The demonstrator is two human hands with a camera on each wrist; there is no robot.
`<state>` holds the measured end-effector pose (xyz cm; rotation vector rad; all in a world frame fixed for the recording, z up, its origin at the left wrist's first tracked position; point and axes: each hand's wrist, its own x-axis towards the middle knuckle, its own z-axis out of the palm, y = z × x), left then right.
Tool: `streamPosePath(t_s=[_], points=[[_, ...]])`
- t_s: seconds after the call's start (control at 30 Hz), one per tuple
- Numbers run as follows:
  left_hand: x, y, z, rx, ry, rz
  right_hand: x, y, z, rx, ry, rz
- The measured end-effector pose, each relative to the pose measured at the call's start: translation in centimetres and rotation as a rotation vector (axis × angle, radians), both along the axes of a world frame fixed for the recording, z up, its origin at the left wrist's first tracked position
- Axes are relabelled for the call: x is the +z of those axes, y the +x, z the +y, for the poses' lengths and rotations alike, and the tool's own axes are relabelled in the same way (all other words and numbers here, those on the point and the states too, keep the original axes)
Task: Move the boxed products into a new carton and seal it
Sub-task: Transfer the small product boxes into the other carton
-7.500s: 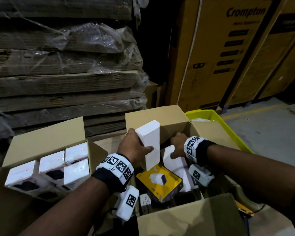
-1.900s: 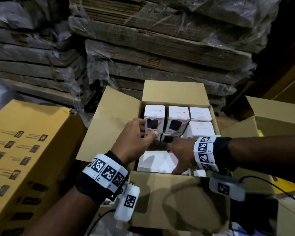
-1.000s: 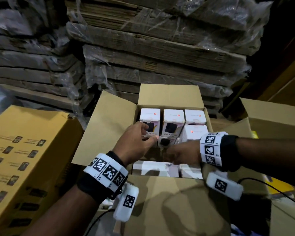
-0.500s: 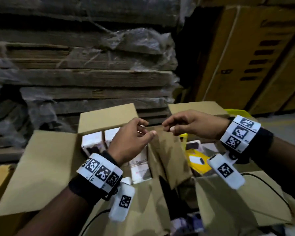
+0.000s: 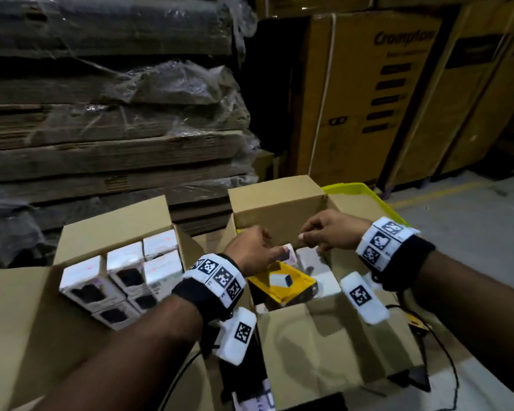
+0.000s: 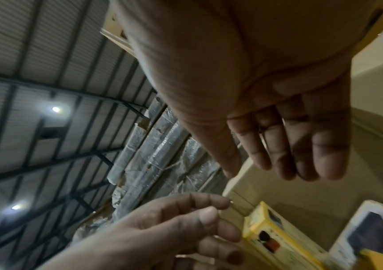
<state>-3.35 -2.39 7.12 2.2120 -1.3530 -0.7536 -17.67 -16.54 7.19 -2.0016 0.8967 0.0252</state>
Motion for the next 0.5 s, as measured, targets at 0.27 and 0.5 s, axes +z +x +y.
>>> streamPosePath(t_s=[0.27,0.5], points=[[-1.8,-0.6,-1.1,0.109,0.025,0.125,-5.4,3.5,-2.4,-0.005,0.189,0.320],[-3.7,0.7,-0.1,0.213,-0.058,0.141,-7.2,4.8,-2.3,0.113,0.108,0.646]])
